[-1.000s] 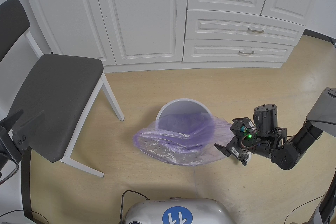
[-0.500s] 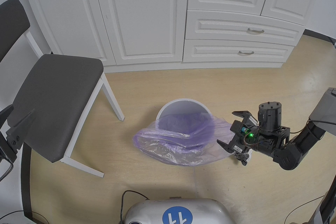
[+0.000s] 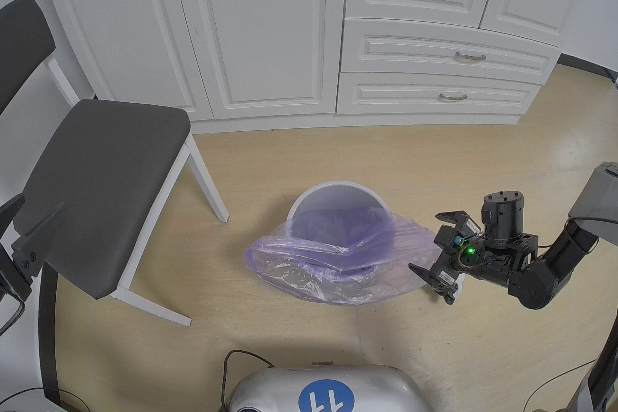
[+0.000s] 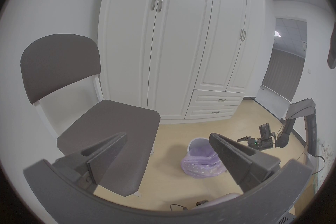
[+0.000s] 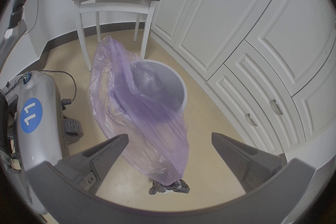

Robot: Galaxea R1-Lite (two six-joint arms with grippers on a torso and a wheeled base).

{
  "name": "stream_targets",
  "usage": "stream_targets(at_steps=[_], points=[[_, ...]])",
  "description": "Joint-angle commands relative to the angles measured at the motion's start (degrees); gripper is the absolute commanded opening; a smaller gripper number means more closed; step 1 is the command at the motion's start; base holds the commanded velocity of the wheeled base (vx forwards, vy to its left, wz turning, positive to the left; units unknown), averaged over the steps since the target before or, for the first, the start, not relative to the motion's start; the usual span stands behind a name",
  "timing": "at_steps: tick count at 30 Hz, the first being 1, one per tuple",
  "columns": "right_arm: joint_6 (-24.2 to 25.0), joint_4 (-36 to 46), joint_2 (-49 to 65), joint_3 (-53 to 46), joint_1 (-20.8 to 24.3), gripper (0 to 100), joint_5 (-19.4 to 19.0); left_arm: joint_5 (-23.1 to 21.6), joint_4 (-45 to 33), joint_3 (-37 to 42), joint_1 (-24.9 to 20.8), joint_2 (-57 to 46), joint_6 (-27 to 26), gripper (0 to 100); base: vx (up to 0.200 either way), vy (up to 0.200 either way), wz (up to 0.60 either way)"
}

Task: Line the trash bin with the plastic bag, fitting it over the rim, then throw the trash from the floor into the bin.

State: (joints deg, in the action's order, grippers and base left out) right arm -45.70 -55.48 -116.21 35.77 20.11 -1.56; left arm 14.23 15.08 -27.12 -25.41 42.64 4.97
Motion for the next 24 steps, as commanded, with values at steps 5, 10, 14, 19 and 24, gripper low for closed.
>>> stream_targets(at_steps=[5,10,14,19,24], points=[[7.56,13.12,4.33,3.26,0.45,100,-5.56,0.01,0.13,-0.21,0.00,-0.19,0.04,100,0.000,0.000,0.00],[11.95,24.45,8.90,6.42,-0.08,100,-11.80,-0.08,-0.05,-0.21,0.00,-1.25,-0.23,100,0.000,0.000,0.00],[12.92,43.97,16.63,11.34,-2.45,100,-25.07,-0.08,-0.05,-0.56,0.09,-1.69,-0.58,100,0.000,0.000,0.00],[12.22,48.18,16.19,13.54,-3.06,100,-24.28,-0.08,-0.14,-0.21,0.00,-1.51,-0.76,100,0.000,0.000,0.00],[7.91,47.48,13.12,13.28,-3.15,100,-19.01,0.01,-0.14,0.58,2.29,-1.42,-4.01,100,0.000,0.000,0.00]])
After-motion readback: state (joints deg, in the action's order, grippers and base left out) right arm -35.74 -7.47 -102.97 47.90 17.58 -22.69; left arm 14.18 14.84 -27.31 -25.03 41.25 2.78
